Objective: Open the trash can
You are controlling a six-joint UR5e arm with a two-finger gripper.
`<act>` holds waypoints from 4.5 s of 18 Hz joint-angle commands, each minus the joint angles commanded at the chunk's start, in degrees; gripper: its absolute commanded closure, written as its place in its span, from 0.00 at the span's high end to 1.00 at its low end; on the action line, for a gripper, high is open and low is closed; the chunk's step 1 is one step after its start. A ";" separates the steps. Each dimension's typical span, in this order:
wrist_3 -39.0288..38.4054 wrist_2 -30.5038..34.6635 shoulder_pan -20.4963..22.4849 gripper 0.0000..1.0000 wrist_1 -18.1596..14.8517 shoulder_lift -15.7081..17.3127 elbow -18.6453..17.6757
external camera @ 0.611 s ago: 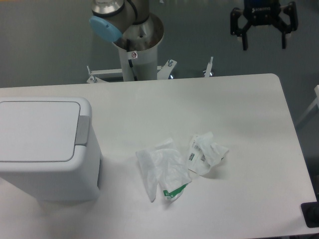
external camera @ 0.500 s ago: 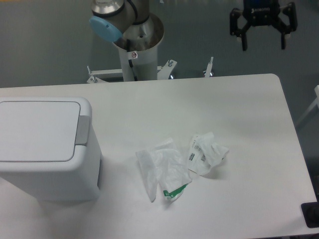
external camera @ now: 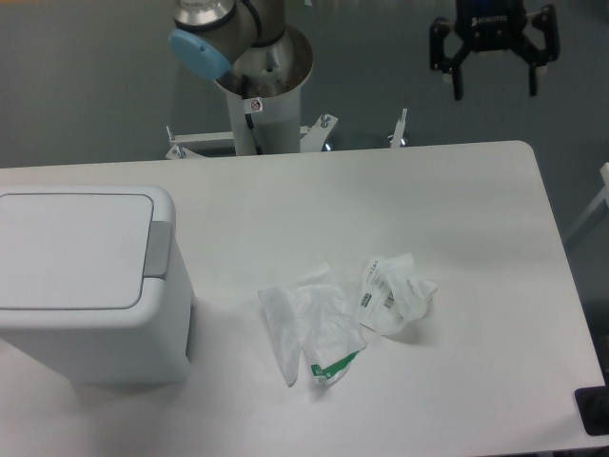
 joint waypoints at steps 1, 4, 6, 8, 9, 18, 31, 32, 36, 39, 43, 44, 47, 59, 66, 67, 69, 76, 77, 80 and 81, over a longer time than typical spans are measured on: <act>-1.59 -0.09 -0.70 1.00 0.00 0.00 0.18; -6.94 -0.09 -3.95 1.00 0.09 0.00 0.35; -11.86 0.00 -6.23 1.00 0.18 -0.52 0.88; -17.74 -0.09 -8.95 1.00 0.17 -1.40 1.58; -21.08 0.00 -10.88 1.00 0.26 -2.02 2.28; -53.80 -1.14 -22.94 1.00 10.01 -10.46 7.38; -61.19 -2.11 -31.03 1.00 10.55 -14.86 7.83; -61.19 -2.11 -31.90 1.00 10.55 -14.68 7.39; -61.11 -2.02 -34.01 1.00 10.55 -14.24 5.46; -61.10 -2.02 -34.72 1.00 10.55 -13.36 4.22; -61.11 -2.02 -35.60 1.00 10.55 -13.10 4.13; -61.11 -2.02 -36.04 1.00 10.55 -13.01 4.05; -61.02 -2.11 -36.57 1.00 10.55 -12.83 4.05; -60.93 -2.02 -37.36 1.00 10.63 -13.01 3.34; -60.84 -2.02 -37.36 1.00 10.63 -13.36 3.26; -60.84 -2.02 -37.36 1.00 10.63 -13.36 3.25; -60.84 -2.02 -37.36 1.00 10.63 -13.45 3.34; -60.67 -2.02 -37.36 1.00 10.63 -13.54 2.99; -60.67 -2.02 -37.36 1.00 10.63 -13.62 2.99; -60.67 -1.93 -37.36 1.00 10.63 -13.62 2.99; -60.67 -2.02 -37.36 1.00 10.63 -13.62 2.99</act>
